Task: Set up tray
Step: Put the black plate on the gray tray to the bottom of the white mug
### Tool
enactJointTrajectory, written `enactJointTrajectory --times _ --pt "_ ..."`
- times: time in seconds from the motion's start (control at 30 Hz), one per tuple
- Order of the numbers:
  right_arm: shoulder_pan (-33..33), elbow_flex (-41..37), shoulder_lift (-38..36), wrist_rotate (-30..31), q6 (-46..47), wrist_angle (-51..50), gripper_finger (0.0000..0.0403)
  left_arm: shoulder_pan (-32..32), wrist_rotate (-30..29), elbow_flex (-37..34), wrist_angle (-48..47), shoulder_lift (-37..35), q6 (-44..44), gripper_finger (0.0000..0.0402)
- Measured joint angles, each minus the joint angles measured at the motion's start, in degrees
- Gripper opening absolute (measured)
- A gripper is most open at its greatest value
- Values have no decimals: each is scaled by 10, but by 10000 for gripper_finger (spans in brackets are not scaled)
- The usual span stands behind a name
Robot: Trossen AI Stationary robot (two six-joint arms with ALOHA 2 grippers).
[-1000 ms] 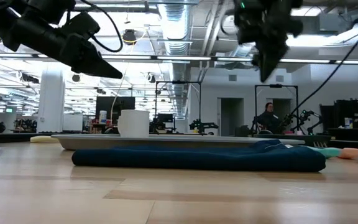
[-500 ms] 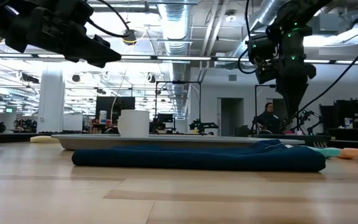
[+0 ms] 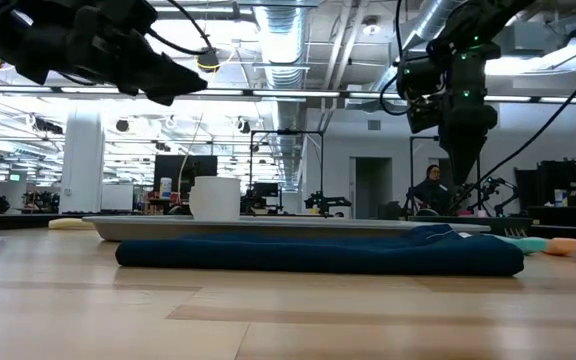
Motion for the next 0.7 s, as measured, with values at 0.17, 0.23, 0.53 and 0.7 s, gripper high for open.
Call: enactJointTrajectory --times 0.17,0.23,0.53,0.7 --pt "16 0 0 0 6 6 77 0 -116 0 -3 31 -10 123" --pt "23 0 0 0 26 9 77 1 -154 0 5 39 -12 123" --pt "54 -14 0 0 60 2 77 1 -137 0 16 43 -13 123" --pt "64 -43 0 0 56 6 77 1 -120 0 15 43 -13 123"
